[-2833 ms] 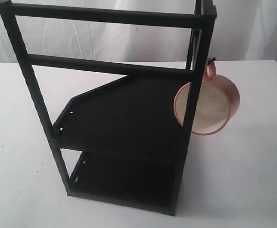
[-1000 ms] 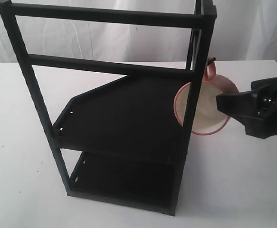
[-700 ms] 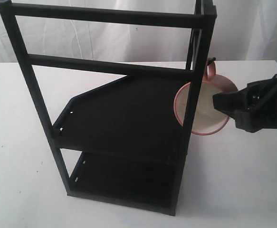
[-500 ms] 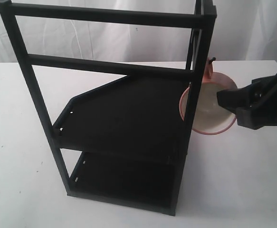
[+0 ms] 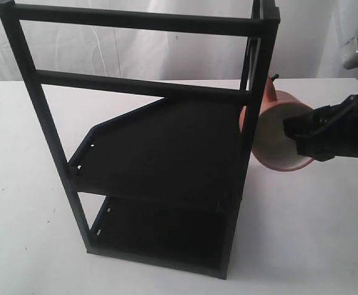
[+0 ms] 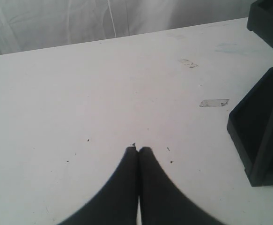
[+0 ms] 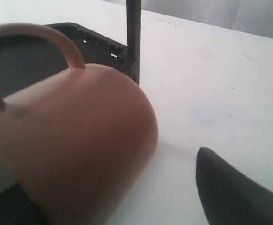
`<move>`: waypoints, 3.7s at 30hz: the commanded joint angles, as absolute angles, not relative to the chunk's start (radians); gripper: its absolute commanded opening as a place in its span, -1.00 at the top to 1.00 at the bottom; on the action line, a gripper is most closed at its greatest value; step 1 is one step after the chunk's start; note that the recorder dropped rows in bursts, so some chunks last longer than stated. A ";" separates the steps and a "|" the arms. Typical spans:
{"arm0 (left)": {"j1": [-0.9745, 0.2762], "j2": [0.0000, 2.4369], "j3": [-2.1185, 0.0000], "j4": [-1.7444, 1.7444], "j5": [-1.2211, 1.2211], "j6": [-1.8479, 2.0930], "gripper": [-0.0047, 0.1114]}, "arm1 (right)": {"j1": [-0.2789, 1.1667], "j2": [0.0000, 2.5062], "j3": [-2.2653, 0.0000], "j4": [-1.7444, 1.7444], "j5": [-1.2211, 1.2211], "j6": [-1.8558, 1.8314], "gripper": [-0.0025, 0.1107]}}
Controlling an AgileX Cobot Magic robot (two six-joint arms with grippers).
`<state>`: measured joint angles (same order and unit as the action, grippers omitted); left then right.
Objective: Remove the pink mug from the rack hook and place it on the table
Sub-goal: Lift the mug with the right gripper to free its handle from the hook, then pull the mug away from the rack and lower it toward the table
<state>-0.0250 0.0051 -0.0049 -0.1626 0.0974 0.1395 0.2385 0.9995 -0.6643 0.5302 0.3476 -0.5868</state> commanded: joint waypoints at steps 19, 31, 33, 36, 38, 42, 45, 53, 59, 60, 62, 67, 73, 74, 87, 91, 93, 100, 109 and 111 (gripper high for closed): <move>-0.021 0.000 0.000 -0.171 0.098 0.138 0.92 | 0.298 1.059 -0.667 0.550 0.217 -0.596 0.96; -0.021 0.000 0.000 -0.171 0.098 0.138 0.92 | 0.298 1.059 -0.667 0.548 0.170 -0.598 0.96; -0.021 0.000 0.000 -0.171 0.098 0.138 0.92 | 0.298 1.059 -0.667 0.548 0.168 -0.598 0.96; -0.021 0.000 0.000 -0.171 0.098 0.138 0.92 | 0.298 1.059 -0.667 0.542 0.168 -0.606 0.96; -0.021 0.000 0.000 -0.171 0.098 0.138 0.92 | 0.298 1.048 -0.667 0.542 0.159 -0.606 0.96; -0.021 0.000 0.000 -0.171 0.098 0.138 0.92 | 0.298 0.999 -0.667 0.482 0.131 -0.606 0.96; -0.021 0.000 0.000 -0.171 0.098 0.138 0.92 | 0.298 0.988 -0.667 0.446 0.131 -0.606 0.96; -0.021 0.000 0.000 -0.171 0.098 0.138 0.92 | 0.179 0.990 -0.667 0.387 0.214 -0.533 0.96; -0.021 0.000 0.000 -0.171 0.098 0.138 0.92 | 0.138 0.990 -0.667 0.191 0.370 -0.354 0.96; -0.021 0.000 0.000 -0.171 0.098 0.138 0.92 | 0.138 0.990 -0.667 0.161 0.416 -0.328 0.96; -0.021 0.000 0.000 -0.171 0.098 0.138 0.92 | 0.138 0.990 -0.667 0.115 0.519 -0.272 0.96; -0.021 0.000 0.000 -0.171 0.098 0.138 0.92 | 0.138 0.990 -0.667 0.063 0.709 -0.204 0.96; -0.021 0.000 0.000 -0.171 0.098 0.138 0.92 | 0.138 0.990 -0.667 0.096 0.853 -0.204 0.96; -0.021 0.000 0.000 -0.171 0.098 0.138 0.92 | 0.138 0.990 -0.667 0.100 0.877 -0.204 0.96; -0.021 0.000 0.000 -0.171 0.098 0.138 0.92 | 0.138 0.990 -0.634 0.094 0.968 -0.208 0.96; -0.021 0.000 0.000 -0.171 0.098 0.138 0.92 | 0.138 0.990 -0.583 0.097 0.937 -0.204 0.96; -0.021 0.000 0.000 -0.171 0.098 0.138 0.92 | 0.138 0.990 -0.578 0.098 0.919 -0.204 0.96; -0.021 0.000 0.000 -0.171 0.098 0.138 0.92 | 0.138 0.992 -0.578 0.104 0.877 -0.202 0.96; -0.021 0.000 0.000 -0.171 0.098 0.138 0.92 | 0.140 1.099 -0.589 0.102 0.874 -0.202 0.96; -0.021 0.000 0.000 -0.171 0.098 0.138 0.92 | 0.140 1.130 -0.598 0.100 0.856 -0.202 0.96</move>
